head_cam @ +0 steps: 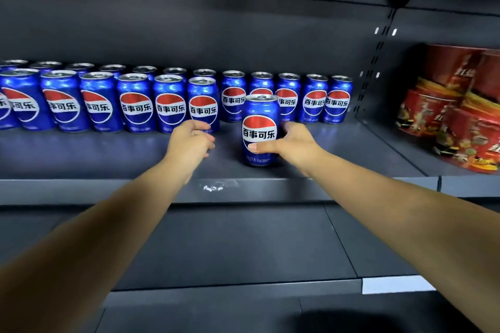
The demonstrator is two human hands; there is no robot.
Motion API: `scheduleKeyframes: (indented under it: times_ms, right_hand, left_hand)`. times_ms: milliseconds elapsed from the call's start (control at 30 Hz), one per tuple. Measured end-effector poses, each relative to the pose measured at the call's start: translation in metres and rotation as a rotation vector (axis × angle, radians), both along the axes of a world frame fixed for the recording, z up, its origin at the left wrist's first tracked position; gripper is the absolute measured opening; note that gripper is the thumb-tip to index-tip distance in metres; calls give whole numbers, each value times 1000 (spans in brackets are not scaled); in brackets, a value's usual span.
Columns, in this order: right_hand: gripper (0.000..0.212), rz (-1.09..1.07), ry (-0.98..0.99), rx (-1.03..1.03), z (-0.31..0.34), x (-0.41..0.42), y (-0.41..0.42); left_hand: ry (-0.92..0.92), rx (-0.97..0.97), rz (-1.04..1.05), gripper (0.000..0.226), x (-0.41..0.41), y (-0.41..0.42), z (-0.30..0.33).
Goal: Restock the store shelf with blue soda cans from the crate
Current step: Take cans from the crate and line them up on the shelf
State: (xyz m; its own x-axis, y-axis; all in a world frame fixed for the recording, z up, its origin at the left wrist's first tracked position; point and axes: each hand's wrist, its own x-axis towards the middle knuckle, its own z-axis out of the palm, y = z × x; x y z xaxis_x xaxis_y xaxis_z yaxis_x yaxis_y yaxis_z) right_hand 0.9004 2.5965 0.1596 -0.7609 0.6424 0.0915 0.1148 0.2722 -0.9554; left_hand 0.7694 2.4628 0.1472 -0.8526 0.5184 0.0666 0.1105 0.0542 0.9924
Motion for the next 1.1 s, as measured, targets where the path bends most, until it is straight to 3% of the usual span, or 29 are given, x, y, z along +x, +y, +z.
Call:
scheduleKeyframes:
  times_ms: [333, 667, 1000, 1100]
  right_hand:
    - [58, 67, -3, 95, -15, -43, 32]
    - [49, 168, -59, 34, -19, -81, 53]
    - [54, 111, -136, 171, -31, -103, 58]
    - [54, 64, -258, 359, -37, -103, 55]
  left_hand:
    - [-98, 49, 17, 33, -31, 24, -12]
    - [-29, -5, 9, 31, -43, 29, -20]
    - [-36, 1, 9, 33, -43, 28, -19]
    - [-34, -3, 3, 34, -43, 28, -18]
